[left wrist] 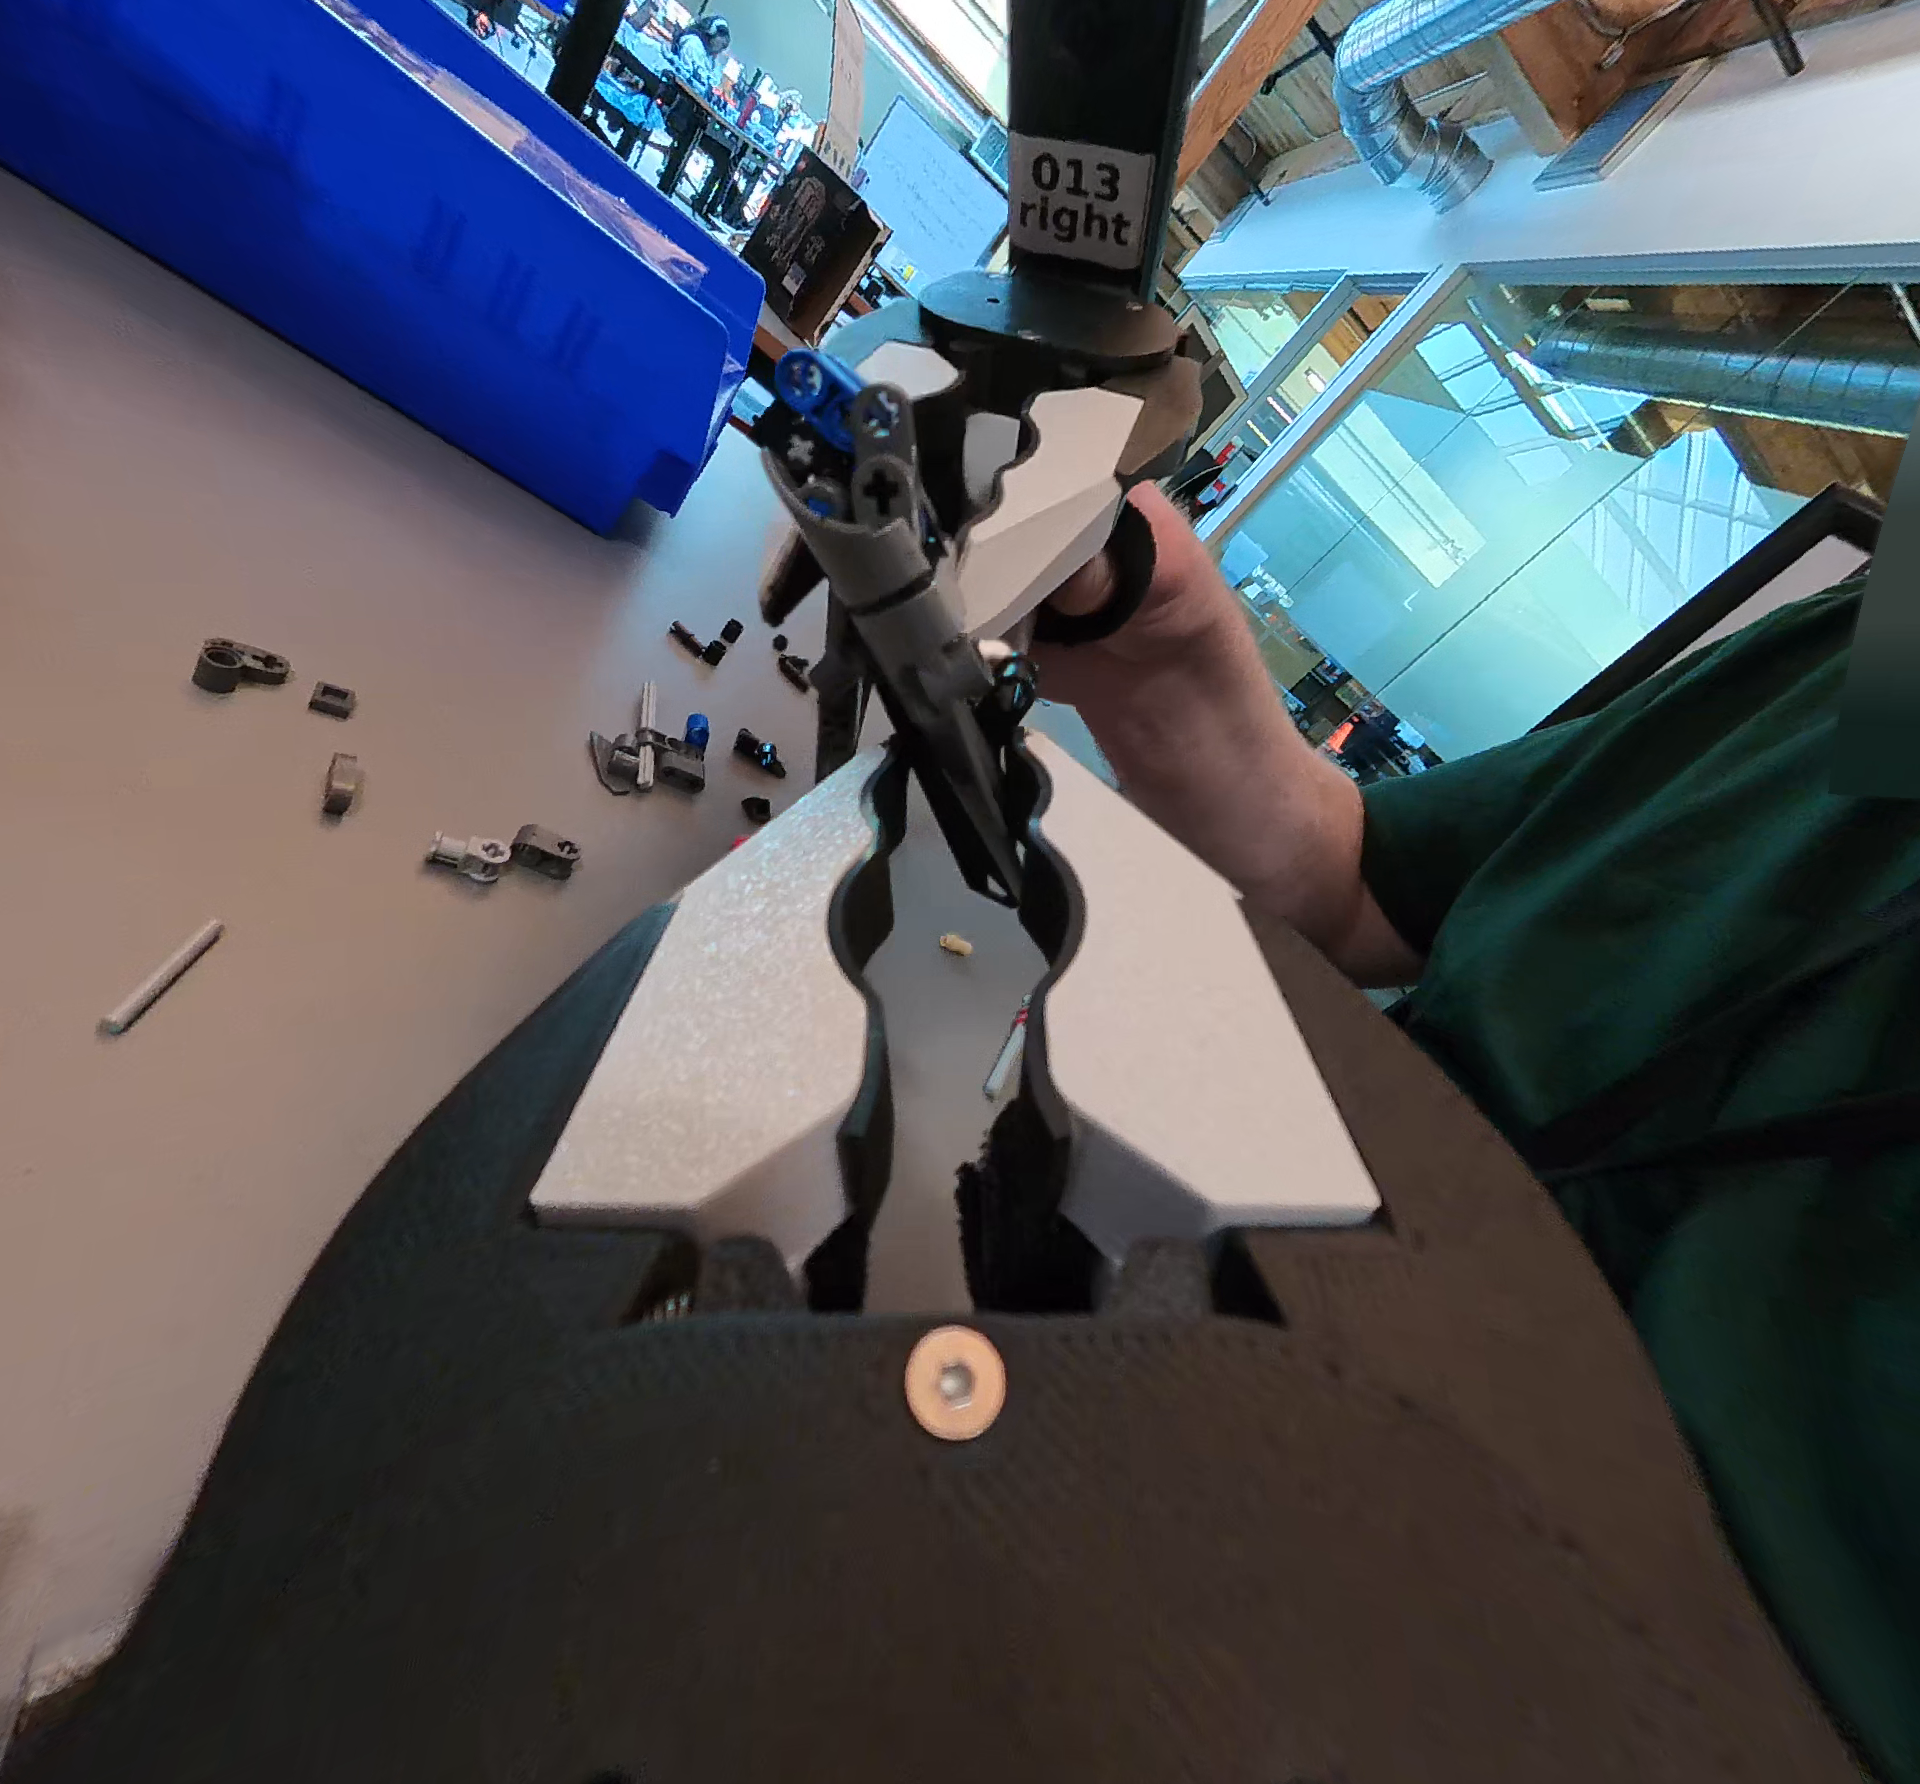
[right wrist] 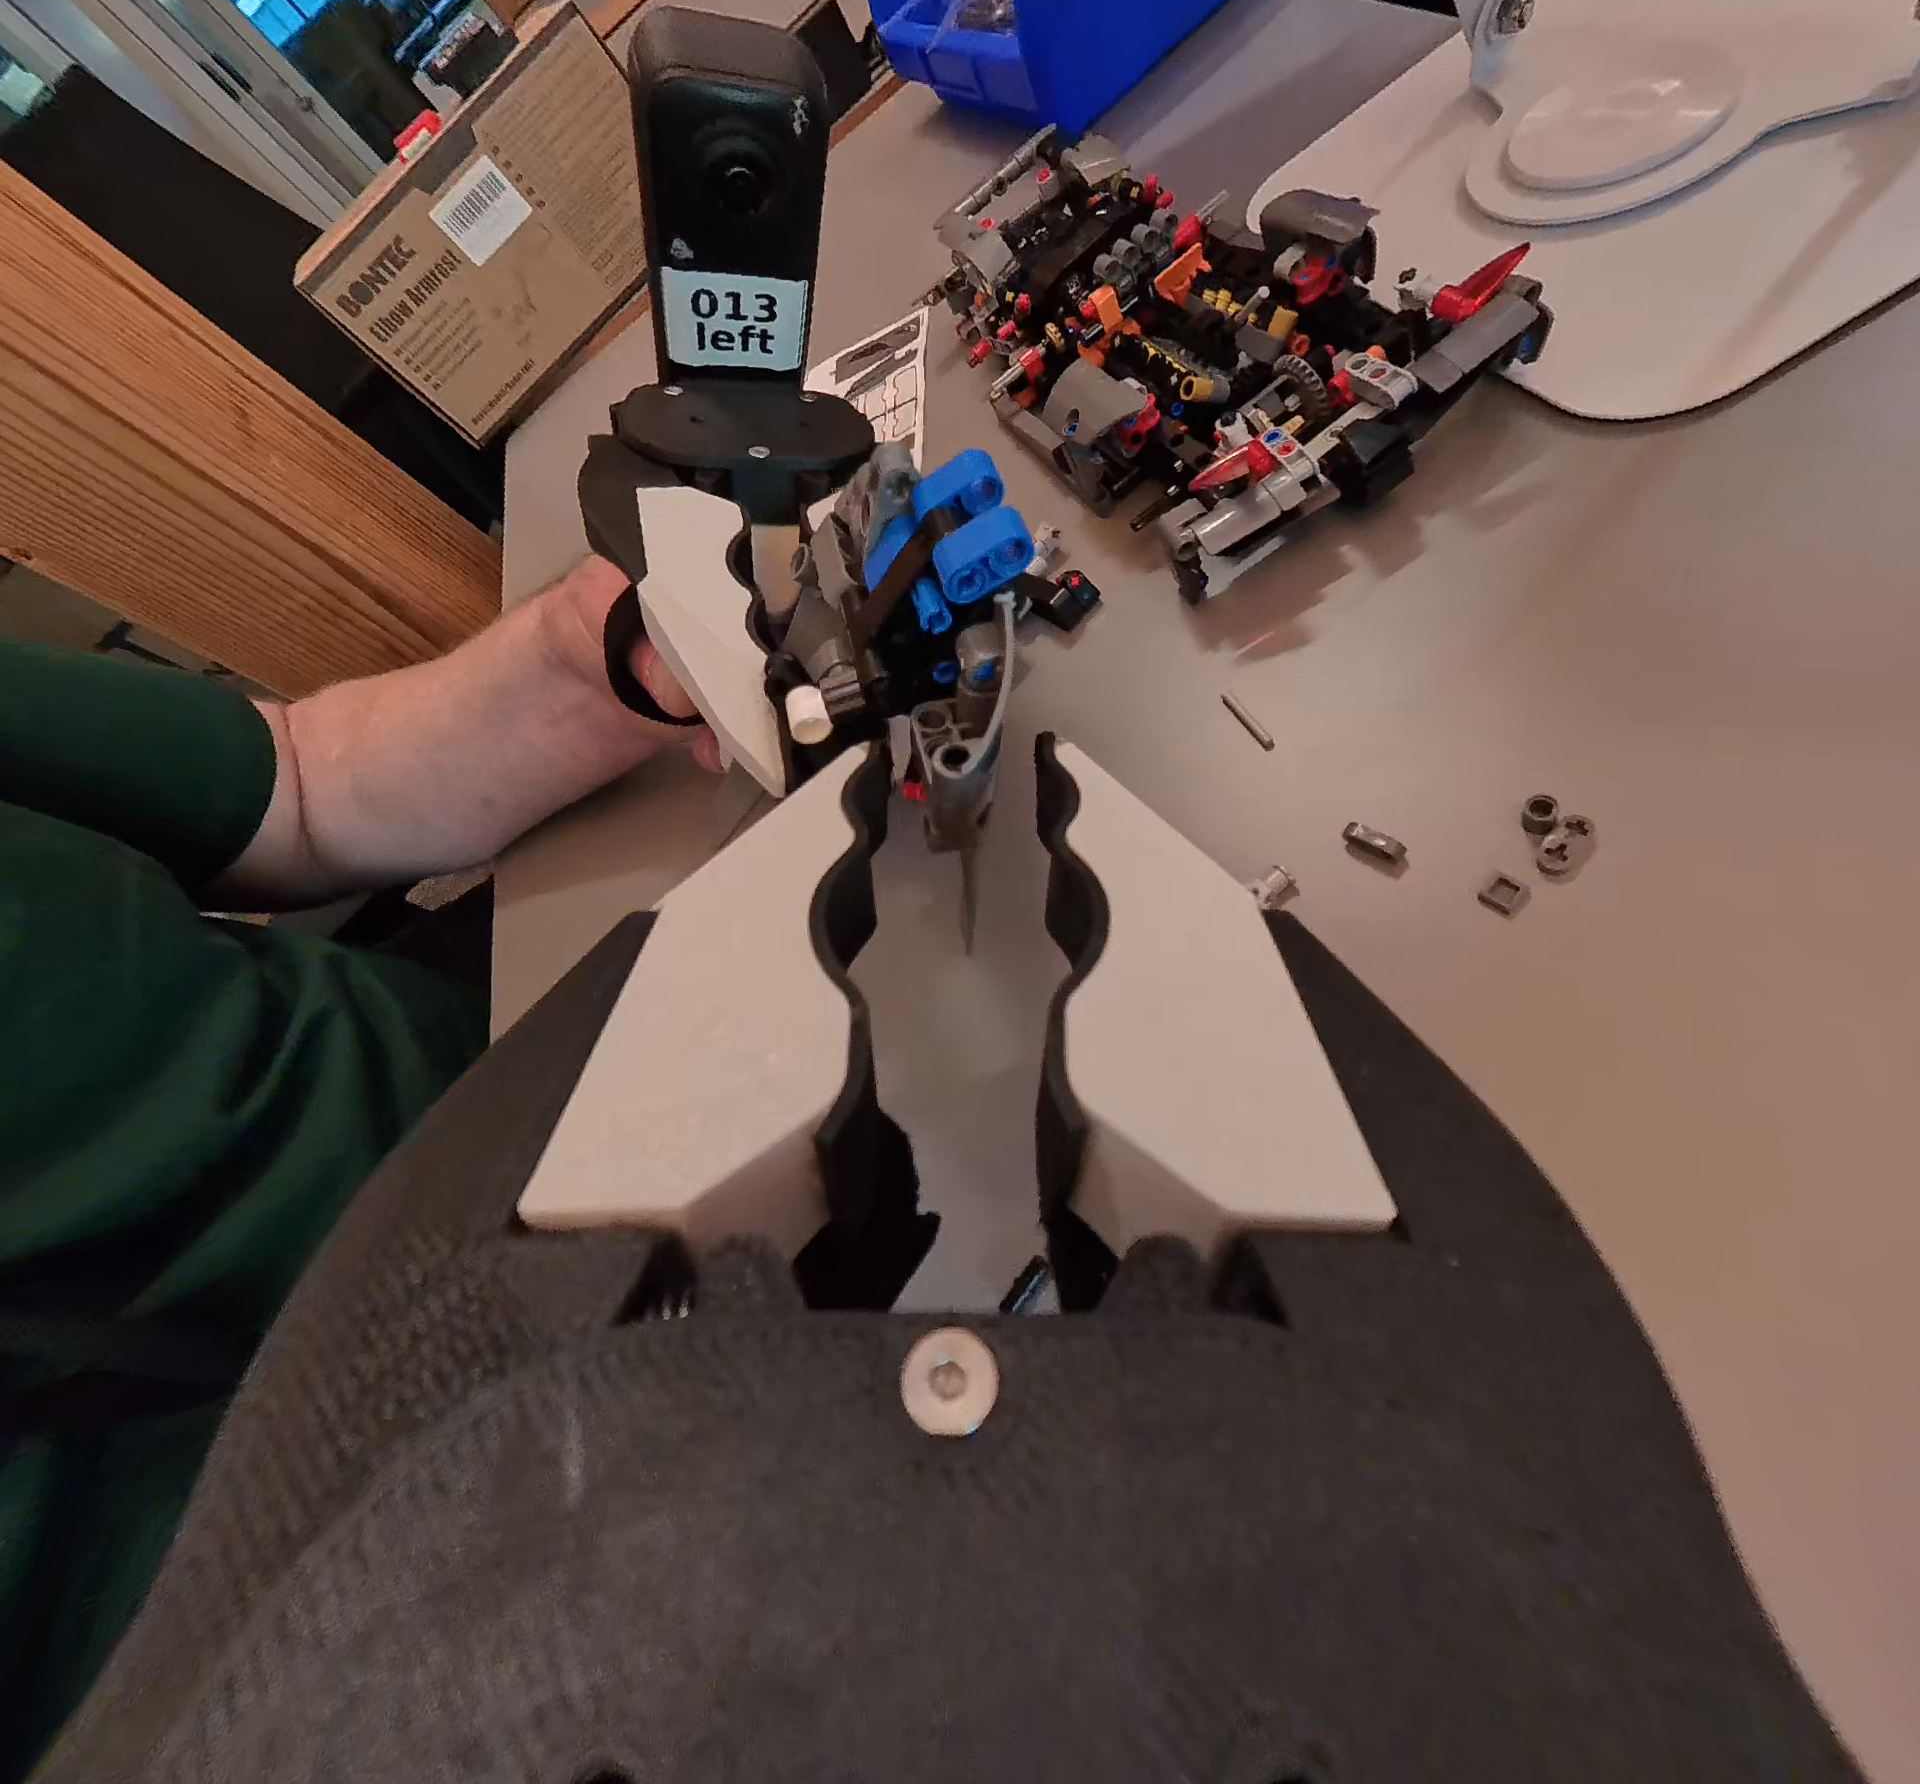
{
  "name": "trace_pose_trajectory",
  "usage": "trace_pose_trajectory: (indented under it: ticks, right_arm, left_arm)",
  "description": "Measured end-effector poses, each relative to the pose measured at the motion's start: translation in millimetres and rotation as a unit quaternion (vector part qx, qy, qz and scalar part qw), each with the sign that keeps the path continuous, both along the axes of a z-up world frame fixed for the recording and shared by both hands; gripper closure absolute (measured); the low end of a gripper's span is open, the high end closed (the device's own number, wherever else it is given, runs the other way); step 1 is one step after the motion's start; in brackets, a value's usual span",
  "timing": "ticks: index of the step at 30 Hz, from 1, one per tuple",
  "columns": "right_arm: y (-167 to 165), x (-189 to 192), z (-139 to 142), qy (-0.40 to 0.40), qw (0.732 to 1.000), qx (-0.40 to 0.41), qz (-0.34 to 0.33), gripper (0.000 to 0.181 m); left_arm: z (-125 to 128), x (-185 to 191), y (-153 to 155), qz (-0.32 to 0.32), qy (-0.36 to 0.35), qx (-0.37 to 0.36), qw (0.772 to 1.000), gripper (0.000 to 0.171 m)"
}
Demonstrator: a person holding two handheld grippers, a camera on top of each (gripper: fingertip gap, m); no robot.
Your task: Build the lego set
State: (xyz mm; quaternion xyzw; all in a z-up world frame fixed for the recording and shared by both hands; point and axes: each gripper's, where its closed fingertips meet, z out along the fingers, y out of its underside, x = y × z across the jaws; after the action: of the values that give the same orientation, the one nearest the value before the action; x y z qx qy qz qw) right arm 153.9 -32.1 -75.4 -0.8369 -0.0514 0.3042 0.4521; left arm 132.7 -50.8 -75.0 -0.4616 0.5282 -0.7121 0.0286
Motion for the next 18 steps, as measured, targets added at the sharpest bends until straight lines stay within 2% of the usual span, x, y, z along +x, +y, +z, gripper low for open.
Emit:
trace_pose_trajectory:
  ticks: [9, 14, 18]
  right_arm:
    - [-14, 1, 5, 0.016, 1.0, 0.016, -0.016, 0.148]
    - [-24, -10, -2, 0.023, 1.0, 0.013, 0.0, 0.164]
    - [-28, -12, -7, 0.031, 0.999, 0.011, 0.001, 0.169]
  left_arm:
    - [-3, -9, -8, -0.02, 0.03, -0.008, 0.999, 0.155]
    - [-7, -15, -16, -0.032, 0.044, -0.002, 0.999, 0.155]
    - [-8, -17, -20, -0.037, 0.05, -0.002, 0.998, 0.155]
